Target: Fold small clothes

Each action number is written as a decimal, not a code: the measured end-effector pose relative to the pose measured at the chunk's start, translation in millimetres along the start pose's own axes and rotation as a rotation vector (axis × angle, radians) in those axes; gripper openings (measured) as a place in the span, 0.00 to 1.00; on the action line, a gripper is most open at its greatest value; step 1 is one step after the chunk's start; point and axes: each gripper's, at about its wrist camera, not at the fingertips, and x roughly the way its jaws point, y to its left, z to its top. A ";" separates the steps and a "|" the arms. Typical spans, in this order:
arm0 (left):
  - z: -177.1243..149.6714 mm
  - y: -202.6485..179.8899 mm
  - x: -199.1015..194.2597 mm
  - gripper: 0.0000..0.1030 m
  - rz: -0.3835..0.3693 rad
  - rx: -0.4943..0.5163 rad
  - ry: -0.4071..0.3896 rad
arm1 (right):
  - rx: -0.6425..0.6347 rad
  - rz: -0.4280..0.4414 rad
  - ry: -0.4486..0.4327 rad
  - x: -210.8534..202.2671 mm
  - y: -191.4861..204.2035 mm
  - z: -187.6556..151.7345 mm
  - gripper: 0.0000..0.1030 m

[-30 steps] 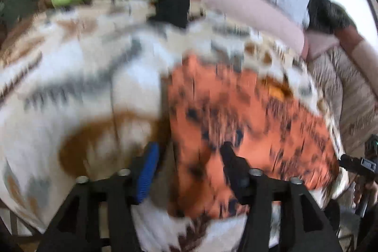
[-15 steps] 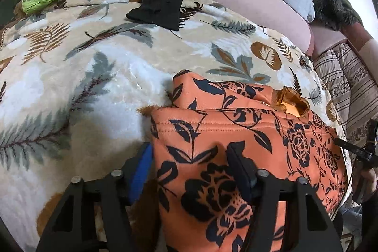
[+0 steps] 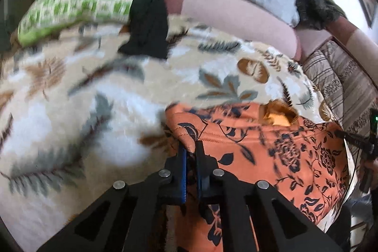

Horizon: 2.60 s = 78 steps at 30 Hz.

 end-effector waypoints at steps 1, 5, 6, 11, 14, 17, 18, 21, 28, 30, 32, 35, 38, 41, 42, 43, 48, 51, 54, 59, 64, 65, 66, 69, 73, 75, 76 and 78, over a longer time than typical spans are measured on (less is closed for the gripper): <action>4.9 -4.6 -6.6 0.06 -0.001 0.025 -0.023 | 0.001 -0.010 -0.017 -6.7 -0.7 0.6 0.08; 26.8 -17.8 -7.8 0.06 0.010 0.104 -0.075 | 0.037 -0.051 -0.095 -28.6 -11.7 7.8 0.08; 31.8 -17.4 3.4 0.06 0.032 0.114 -0.073 | 0.042 -0.064 -0.093 -26.2 -15.4 10.4 0.08; 29.9 10.3 90.5 0.19 0.126 0.034 0.157 | 0.152 -0.038 -0.005 36.7 -40.0 8.2 0.16; 27.9 8.5 77.9 0.48 0.173 0.066 0.090 | 0.158 -0.048 0.057 52.1 -39.5 1.2 0.24; 28.7 10.6 47.4 0.54 0.185 0.050 0.009 | 0.186 -0.078 -0.003 24.9 -40.1 0.4 0.60; 27.2 9.3 31.3 0.54 0.165 0.046 -0.014 | 0.193 -0.063 -0.042 11.6 -38.8 -0.1 0.60; 14.9 -2.8 -5.3 0.54 0.110 0.077 -0.034 | 0.181 0.054 -0.091 -26.1 -21.6 -4.0 0.60; -55.6 -21.2 2.5 0.55 0.110 0.133 0.153 | 0.167 0.390 0.024 -21.0 25.9 -40.6 0.69; -71.2 -7.9 22.1 0.56 0.146 0.128 0.229 | 0.213 0.305 0.124 15.7 17.6 -53.3 0.69; -65.6 -7.6 5.5 0.55 0.159 0.107 0.188 | 0.295 0.287 0.132 25.8 5.0 -57.1 0.67; -55.8 -16.7 -27.0 0.55 0.221 0.173 0.085 | 0.270 0.246 0.063 -5.1 12.2 -46.9 0.67; -62.1 -10.2 -23.7 0.55 0.187 0.153 0.129 | 0.223 0.285 0.048 -20.3 23.5 -49.7 0.69; -85.1 -4.3 0.5 0.57 0.235 0.148 0.250 | 0.240 0.297 0.107 1.5 17.1 -59.0 0.73; -84.2 -2.9 -3.0 0.57 0.230 0.123 0.231 | 0.271 0.274 0.153 14.0 9.4 -62.6 0.72; -80.7 -3.3 -7.9 0.57 0.232 0.107 0.220 | 0.323 0.289 0.168 19.5 0.7 -67.1 0.72; -40.8 -16.3 -31.7 0.57 0.171 0.131 0.092 | 0.262 0.314 0.068 -15.3 3.1 -41.8 0.72; -8.9 -18.2 -7.4 0.57 0.103 0.144 0.087 | 0.278 0.384 0.072 -4.5 -0.8 -17.3 0.72; 15.3 -14.0 38.4 0.56 0.120 0.158 0.149 | 0.300 0.410 0.108 18.9 -5.9 -1.4 0.72; 49.1 16.1 100.9 0.49 0.292 0.166 0.226 | 0.339 0.385 0.185 68.4 -28.2 3.8 0.72; 58.6 18.1 77.4 0.49 0.340 0.188 0.146 | 0.392 0.412 0.154 68.4 -43.5 7.4 0.72; 58.1 17.2 69.0 0.49 0.324 0.183 0.131 | 0.392 0.410 0.155 65.9 -44.3 7.4 0.72; 55.6 12.6 55.6 0.49 0.298 0.183 0.109 | 0.391 0.403 0.149 61.9 -43.6 7.3 0.72; 40.4 -6.8 22.8 0.50 0.209 0.207 0.075 | 0.389 0.443 0.105 44.0 -41.6 4.2 0.72; 7.7 -32.0 -2.3 0.56 0.140 0.218 0.096 | 0.433 0.357 0.136 58.1 -64.3 -5.7 0.72; -8.8 -39.3 -16.9 0.57 0.117 0.185 0.090 | 0.559 0.295 0.115 49.5 -86.9 -12.4 0.73; -19.0 -43.4 -26.3 0.61 0.098 0.160 0.079 | 0.569 0.315 0.082 36.8 -89.5 -14.1 0.73; -33.9 -52.4 -37.8 0.65 0.080 0.137 0.068 | 0.544 0.370 0.025 7.6 -84.0 -19.9 0.73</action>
